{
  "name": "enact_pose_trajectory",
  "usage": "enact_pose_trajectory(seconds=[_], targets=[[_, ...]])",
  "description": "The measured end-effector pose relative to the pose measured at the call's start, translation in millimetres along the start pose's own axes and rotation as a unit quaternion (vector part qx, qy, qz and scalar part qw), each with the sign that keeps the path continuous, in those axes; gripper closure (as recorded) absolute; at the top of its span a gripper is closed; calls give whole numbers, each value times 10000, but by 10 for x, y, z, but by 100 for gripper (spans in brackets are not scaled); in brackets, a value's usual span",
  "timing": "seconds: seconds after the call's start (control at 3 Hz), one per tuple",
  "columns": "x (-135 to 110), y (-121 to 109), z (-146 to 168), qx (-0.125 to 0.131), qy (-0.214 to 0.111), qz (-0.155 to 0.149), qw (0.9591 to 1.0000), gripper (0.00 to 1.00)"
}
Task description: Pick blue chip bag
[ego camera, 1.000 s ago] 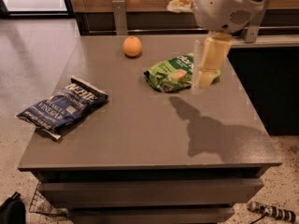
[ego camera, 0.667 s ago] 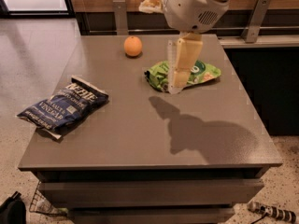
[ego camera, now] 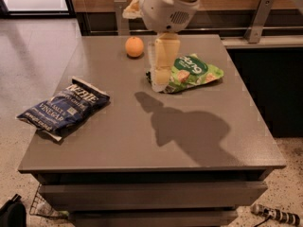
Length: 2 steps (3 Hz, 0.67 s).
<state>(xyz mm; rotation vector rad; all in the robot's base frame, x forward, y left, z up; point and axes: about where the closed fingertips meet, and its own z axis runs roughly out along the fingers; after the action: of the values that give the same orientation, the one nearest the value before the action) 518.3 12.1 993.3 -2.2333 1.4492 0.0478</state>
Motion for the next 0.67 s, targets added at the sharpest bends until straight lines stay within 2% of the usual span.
enact_pose_trajectory(seconds=[0.33, 0.67], targets=[[-447, -268, 783, -642, -59, -349, 9973, 0], [-725, -349, 1164, -837, -237, -504, 9949, 0]])
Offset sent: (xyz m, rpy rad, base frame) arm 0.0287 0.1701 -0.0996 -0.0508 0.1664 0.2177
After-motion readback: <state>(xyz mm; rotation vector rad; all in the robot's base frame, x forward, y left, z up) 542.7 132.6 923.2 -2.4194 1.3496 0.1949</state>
